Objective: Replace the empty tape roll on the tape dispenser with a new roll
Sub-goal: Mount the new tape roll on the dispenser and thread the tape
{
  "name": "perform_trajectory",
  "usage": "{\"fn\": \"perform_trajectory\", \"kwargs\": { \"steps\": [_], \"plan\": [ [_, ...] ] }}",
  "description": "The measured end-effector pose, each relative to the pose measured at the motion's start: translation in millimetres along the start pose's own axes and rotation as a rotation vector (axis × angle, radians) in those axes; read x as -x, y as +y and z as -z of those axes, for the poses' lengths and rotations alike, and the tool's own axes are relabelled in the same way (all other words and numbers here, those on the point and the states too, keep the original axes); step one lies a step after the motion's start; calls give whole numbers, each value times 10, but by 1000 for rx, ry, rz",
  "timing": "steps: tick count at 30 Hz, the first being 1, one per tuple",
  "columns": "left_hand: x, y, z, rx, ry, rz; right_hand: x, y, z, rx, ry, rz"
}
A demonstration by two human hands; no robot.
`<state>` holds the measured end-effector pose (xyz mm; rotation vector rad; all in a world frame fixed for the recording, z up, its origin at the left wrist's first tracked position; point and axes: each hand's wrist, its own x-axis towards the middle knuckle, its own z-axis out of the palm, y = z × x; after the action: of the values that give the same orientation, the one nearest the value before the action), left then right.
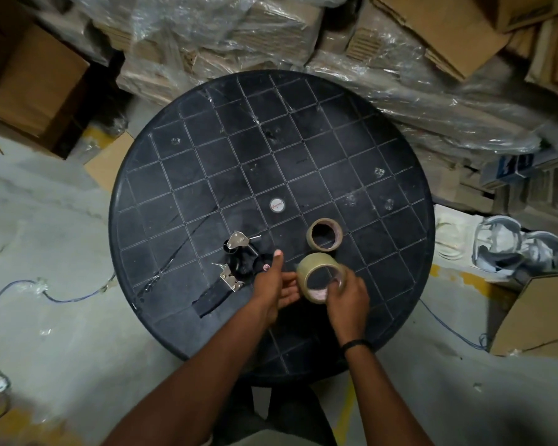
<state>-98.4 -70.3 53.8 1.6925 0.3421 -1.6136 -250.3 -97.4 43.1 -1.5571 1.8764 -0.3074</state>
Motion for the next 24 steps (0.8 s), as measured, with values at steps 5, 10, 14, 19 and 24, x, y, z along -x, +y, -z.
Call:
{"fn": "perform_trajectory", "kwargs": {
  "steps": [5, 10, 14, 19, 24],
  "plan": [
    [280, 326, 121, -7, -7, -32, 103, -250, 42, -56, 9, 105],
    [397, 521, 279, -40, 62, -67, 140, -538, 40, -76, -16, 206],
    [525, 661, 407, 5, 95, -89, 149, -750, 25, -90, -43, 301],
    [545, 757, 580, 91, 122, -109, 180, -923, 47, -172, -106, 367],
    [549, 797, 716, 139, 97, -117, 203, -984, -31, -686, -240, -13]
  ]
}}
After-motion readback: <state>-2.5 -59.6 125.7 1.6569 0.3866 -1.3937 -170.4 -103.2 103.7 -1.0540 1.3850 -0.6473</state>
